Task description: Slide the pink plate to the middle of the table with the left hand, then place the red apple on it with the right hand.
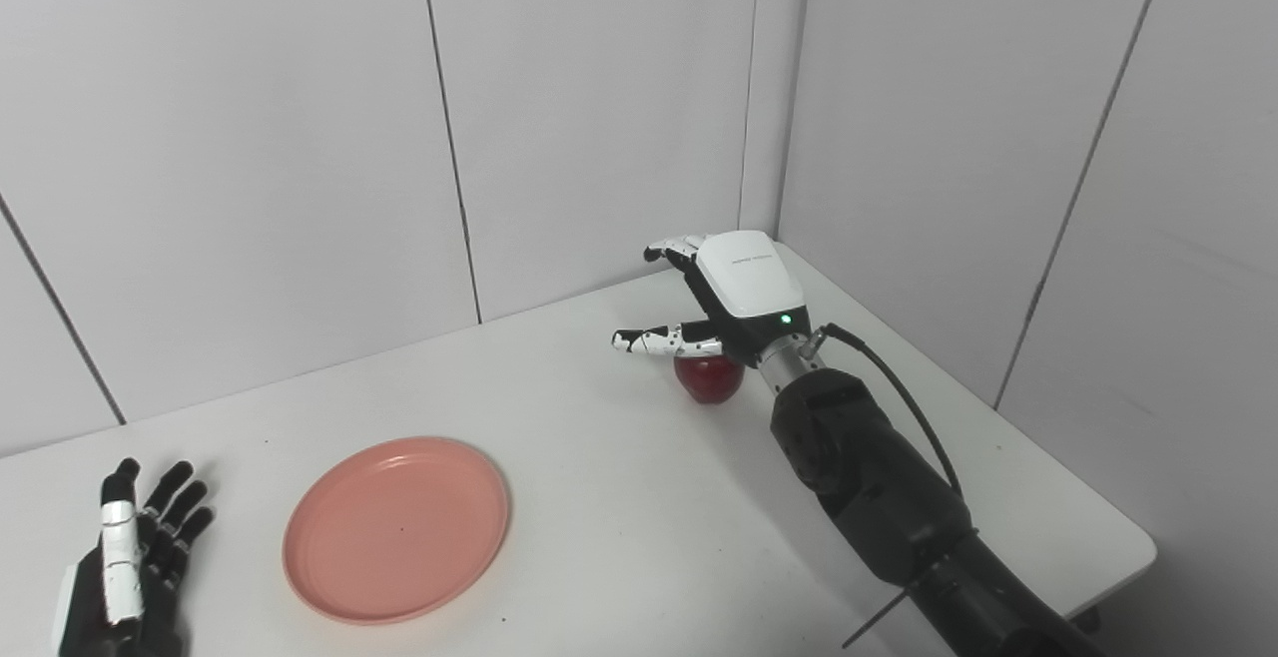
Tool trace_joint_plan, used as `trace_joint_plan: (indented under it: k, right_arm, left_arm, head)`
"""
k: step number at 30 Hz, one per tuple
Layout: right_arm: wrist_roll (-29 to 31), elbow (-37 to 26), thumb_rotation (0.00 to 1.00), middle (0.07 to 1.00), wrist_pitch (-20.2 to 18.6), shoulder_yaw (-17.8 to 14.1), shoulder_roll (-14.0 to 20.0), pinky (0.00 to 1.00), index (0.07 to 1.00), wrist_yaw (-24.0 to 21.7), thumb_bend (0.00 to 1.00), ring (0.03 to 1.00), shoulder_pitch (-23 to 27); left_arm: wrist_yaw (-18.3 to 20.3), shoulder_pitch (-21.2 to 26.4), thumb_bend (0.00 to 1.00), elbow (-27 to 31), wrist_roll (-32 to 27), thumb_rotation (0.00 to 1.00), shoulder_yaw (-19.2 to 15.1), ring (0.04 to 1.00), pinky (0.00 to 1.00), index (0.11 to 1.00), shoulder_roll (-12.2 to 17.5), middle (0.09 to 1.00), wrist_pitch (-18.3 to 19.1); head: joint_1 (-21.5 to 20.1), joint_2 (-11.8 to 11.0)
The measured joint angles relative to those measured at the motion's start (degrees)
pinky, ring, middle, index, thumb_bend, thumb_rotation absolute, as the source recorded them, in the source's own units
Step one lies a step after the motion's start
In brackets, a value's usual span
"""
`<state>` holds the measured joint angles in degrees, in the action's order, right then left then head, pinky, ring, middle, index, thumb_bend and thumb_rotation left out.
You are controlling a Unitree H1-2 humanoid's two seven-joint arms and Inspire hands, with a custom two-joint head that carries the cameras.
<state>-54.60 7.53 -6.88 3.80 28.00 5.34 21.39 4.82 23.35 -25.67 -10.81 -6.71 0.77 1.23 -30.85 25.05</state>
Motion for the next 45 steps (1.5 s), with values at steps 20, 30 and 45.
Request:
trace_joint_plan:
  k: [20,30,45]
  right_arm:
    - [1.52,4.01,0.85,0.764,-0.88,1.19,0.0,0.65,0.734,0.3,0.83,0.742,-1.4]
    - [1.72,3.51,0.88,0.769,-2.97,1.2,0.39,0.64,0.741,-0.8,0.85,0.741,-1.42]
    - [1.94,6.28,0.89,0.761,-3.16,2.1,1.2,0.62,0.742,-0.64,0.85,0.725,-0.72]
  left_arm:
    - [0.24,0.08,0.68,-0.18,0.0,0.92,0.09,0.907,0.92,1.0,0.1,0.901,-0.04]
    - [0.6,0.07,0.73,-0.16,0.01,0.89,0.28,0.903,0.92,1.0,0.14,0.899,-0.03]
    - [0.7,-0.2,0.67,0.85,0.08,0.9,1.12,0.928,0.95,1.0,0.37,0.923,1.26]
  head:
    - [0.26,-0.18]
    - [0.44,-0.09]
    - [0.62,0.0]
